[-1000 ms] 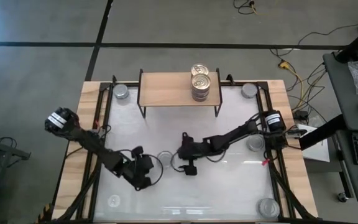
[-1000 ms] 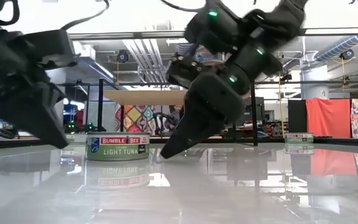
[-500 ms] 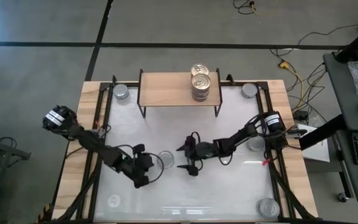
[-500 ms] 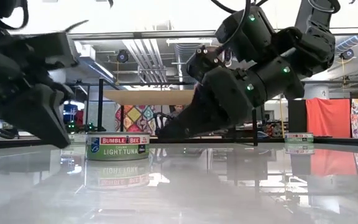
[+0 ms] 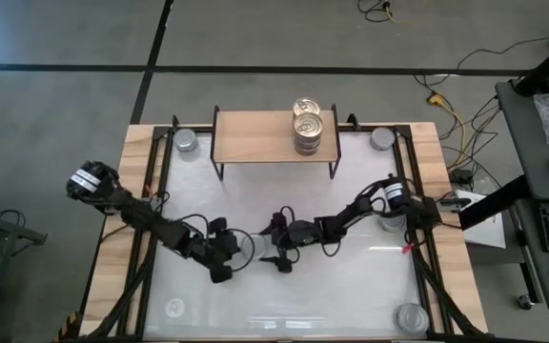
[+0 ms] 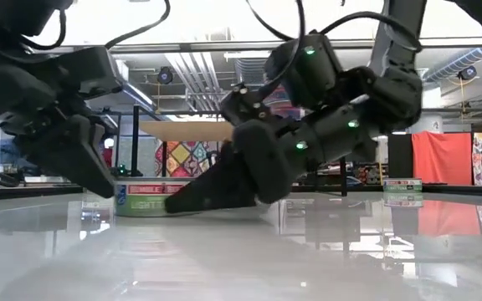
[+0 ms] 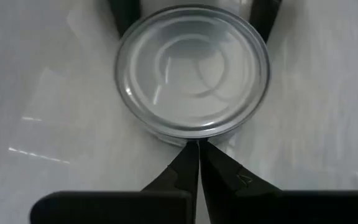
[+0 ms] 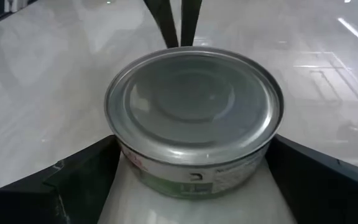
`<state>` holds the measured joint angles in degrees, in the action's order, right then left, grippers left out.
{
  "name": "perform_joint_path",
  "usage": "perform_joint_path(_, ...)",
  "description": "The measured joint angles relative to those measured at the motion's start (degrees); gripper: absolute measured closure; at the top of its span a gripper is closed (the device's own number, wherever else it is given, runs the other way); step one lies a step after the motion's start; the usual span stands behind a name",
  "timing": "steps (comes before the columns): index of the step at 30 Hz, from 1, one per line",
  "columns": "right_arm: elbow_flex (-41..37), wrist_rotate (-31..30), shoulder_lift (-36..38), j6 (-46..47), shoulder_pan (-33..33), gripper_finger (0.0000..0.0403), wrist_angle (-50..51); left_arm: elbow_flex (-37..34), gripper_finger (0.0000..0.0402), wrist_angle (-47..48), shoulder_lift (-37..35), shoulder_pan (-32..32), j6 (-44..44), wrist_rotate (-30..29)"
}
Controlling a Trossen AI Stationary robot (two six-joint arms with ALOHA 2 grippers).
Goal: Stack canned seafood by type on shelf
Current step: Put the green tuna can on the shelf
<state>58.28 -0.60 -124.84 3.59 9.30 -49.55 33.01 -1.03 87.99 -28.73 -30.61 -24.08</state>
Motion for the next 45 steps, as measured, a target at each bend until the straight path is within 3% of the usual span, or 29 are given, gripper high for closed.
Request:
perform_joint_path(7,2.6,0.4,-2.4,-0.4,-0.1,0.0015,-0.5,0.7,0.0401,1.2,0.0,-0.1,-0.4,1.3)
perform_joint_path(26,3.7,6.4,-1.3,-0.9,-0.6,0.0004,2.6,2.3,0.0401,0.4,1.6,0.6,1.4,1.0)
perform_joint_path(45,3.7,8.6,-1.2,-1.3,-0.4,0.0003,2.2,2.4,0.0401,-0.9,1.8,0.6,-0.5,0.3)
